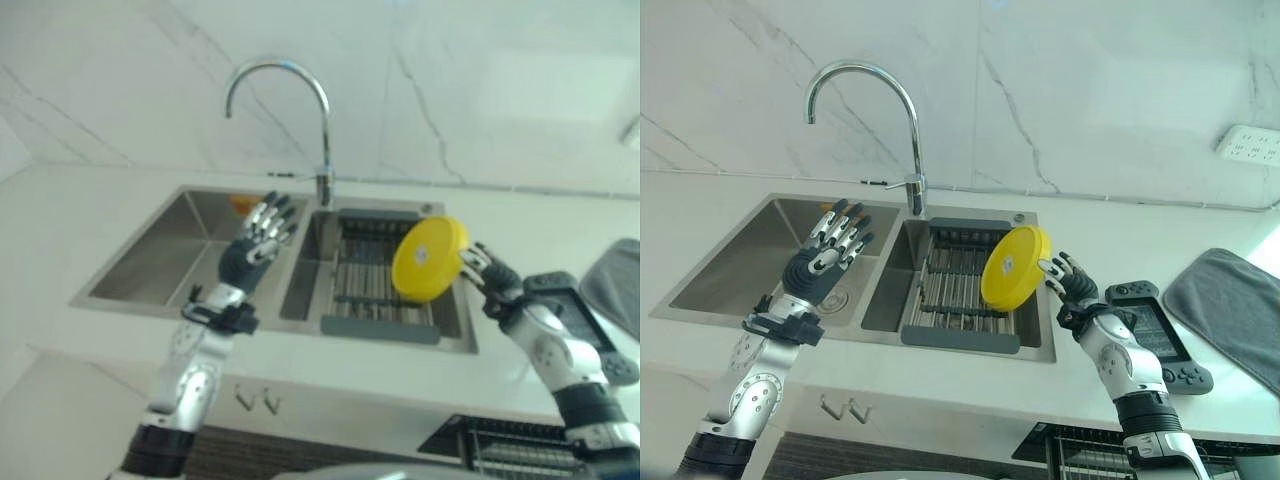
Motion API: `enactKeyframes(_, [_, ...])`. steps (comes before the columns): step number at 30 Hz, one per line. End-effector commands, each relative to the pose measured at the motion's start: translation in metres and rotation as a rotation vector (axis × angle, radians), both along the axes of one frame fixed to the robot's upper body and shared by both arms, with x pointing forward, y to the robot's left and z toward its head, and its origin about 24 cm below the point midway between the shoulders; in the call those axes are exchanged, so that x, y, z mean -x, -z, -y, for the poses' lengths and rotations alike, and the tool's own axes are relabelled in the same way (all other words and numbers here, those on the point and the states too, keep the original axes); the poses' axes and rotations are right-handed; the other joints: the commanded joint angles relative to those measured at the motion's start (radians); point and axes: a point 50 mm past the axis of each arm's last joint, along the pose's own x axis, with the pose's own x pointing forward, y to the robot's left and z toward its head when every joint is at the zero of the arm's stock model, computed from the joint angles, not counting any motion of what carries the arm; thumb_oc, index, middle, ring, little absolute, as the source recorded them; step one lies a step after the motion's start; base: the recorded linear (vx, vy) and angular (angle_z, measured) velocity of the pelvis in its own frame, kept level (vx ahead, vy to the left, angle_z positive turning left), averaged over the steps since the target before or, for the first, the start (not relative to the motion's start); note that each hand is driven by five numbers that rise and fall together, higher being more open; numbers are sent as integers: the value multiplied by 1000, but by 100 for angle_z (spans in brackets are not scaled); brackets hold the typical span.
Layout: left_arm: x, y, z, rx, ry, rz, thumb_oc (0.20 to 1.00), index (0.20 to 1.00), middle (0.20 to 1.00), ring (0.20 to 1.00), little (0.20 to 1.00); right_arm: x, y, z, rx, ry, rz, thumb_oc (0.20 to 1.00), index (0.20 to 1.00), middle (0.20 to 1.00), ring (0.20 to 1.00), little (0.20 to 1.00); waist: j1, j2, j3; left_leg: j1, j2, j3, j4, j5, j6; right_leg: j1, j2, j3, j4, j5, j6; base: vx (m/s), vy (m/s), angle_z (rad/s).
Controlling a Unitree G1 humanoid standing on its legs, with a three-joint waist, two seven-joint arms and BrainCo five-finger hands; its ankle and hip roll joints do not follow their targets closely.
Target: Place the dishes in the dishwasher.
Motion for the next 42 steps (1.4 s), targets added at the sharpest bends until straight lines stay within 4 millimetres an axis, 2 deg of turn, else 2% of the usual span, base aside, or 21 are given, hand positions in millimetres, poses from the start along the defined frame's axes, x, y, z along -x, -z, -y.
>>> enactKeyframes(1, [-11, -25, 9, -27, 41, 124, 1000, 1000, 1000, 1000, 1000, -33, -46, -13, 10, -41, 163, 1000, 1000, 1000, 1000, 1000, 57, -19, 17, 27, -32, -22, 9, -73, 3, 62, -4, -22, 6, -72, 8, 3, 11, 4])
enactKeyframes(21, [-12, -25, 10, -24, 43, 117, 1000, 1000, 1000, 1000, 1000, -36, -61, 4, 57, 10, 199, 1000, 1000, 1000, 1000, 1000, 53, -26, 22, 33, -33, -21, 9, -78, 5, 64, -2, -12, 6, -72, 9, 4, 2, 2])
enactKeyframes(42, [-12, -25, 12, -21, 45, 109, 1000, 1000, 1000, 1000, 1000, -38, -56, -6, 50, -34, 171, 1000, 1000, 1000, 1000, 1000, 58, -29, 30, 35, -34, -23, 9, -77, 5, 66, -2, -13, 6, -72, 9, 0, 0, 0])
